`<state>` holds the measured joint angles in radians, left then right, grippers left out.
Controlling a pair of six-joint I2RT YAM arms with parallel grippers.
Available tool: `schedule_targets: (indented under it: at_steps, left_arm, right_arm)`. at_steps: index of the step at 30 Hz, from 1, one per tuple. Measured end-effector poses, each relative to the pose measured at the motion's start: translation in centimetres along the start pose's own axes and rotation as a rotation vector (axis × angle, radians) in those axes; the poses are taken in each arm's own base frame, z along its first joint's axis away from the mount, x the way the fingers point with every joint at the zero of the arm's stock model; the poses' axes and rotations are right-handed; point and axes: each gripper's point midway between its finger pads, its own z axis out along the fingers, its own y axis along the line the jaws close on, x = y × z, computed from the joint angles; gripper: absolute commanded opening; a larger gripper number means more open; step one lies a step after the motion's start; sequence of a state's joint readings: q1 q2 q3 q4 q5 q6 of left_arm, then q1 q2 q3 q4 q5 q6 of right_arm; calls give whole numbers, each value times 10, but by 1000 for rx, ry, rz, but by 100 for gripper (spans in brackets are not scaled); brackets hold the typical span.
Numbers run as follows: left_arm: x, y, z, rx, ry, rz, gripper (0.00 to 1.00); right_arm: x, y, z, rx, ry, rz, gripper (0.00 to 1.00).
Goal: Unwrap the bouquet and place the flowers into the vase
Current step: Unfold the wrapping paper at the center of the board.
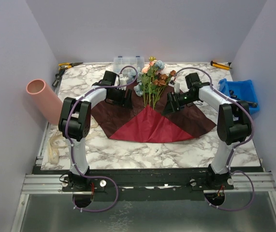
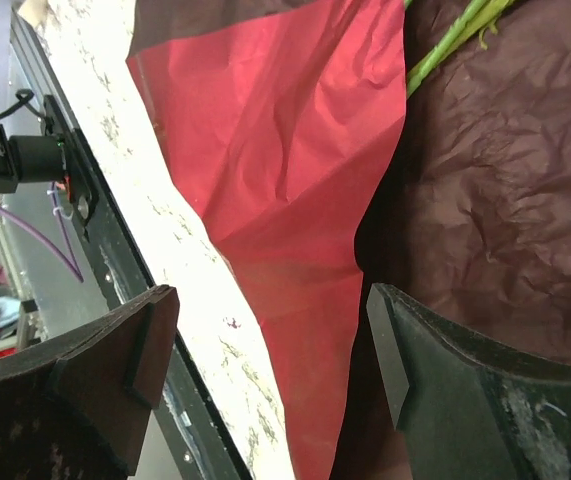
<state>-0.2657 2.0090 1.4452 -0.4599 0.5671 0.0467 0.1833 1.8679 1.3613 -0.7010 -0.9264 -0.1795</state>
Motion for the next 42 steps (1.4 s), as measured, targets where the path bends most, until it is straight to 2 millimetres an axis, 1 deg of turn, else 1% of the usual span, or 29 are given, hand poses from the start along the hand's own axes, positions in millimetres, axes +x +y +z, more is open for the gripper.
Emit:
schedule_targets:
  at_steps: [3, 11, 13, 17, 19, 22, 25, 27, 29, 31, 33, 35, 37, 40, 42]
  left_arm:
    - [3, 2, 2, 0, 8, -5, 66]
    - [5, 3, 5, 1, 16, -11, 66]
    - [6, 3, 6, 1, 18, -13, 66]
    - [7, 4, 7, 1, 21, -16, 66]
    - [7, 4, 7, 1, 22, -17, 65]
    - [8, 4, 7, 1, 23, -21, 65]
    - [9, 5, 8, 1, 26, -28, 65]
    - [9, 5, 9, 1, 28, -35, 65]
    - [10, 5, 9, 1, 28, -39, 65]
    - [10, 5, 10, 1, 29, -43, 65]
    - [10, 5, 10, 1, 30, -45, 65]
    - [10, 5, 10, 1, 31, -47, 65]
    - [11, 5, 10, 2, 31, -49, 65]
    - [11, 5, 10, 2, 31, -49, 65]
    - [11, 5, 10, 2, 31, -49, 65]
  right_arm:
    - [6, -6, 15, -6, 40, 23, 87]
    - [5, -12, 45, 6, 104, 16, 82]
    - [9, -14, 49, 8, 119, 24, 81]
    - [15, -6, 50, -10, 150, 21, 76]
    - [16, 2, 49, -37, 157, 7, 74]
    - [16, 23, 43, -100, 156, -26, 70]
    - [12, 52, 30, -158, 129, -97, 69]
    - [14, 74, 24, -195, 115, -156, 68]
    - [23, 96, 19, -230, 118, -211, 68]
    - [35, 114, 18, -261, 131, -262, 69]
    - [53, 131, 20, -296, 162, -307, 70]
    - [73, 143, 23, -329, 201, -335, 72]
    - [96, 150, 26, -358, 256, -343, 74]
    - [121, 150, 28, -377, 313, -326, 76]
    - [132, 148, 27, -382, 341, -308, 77]
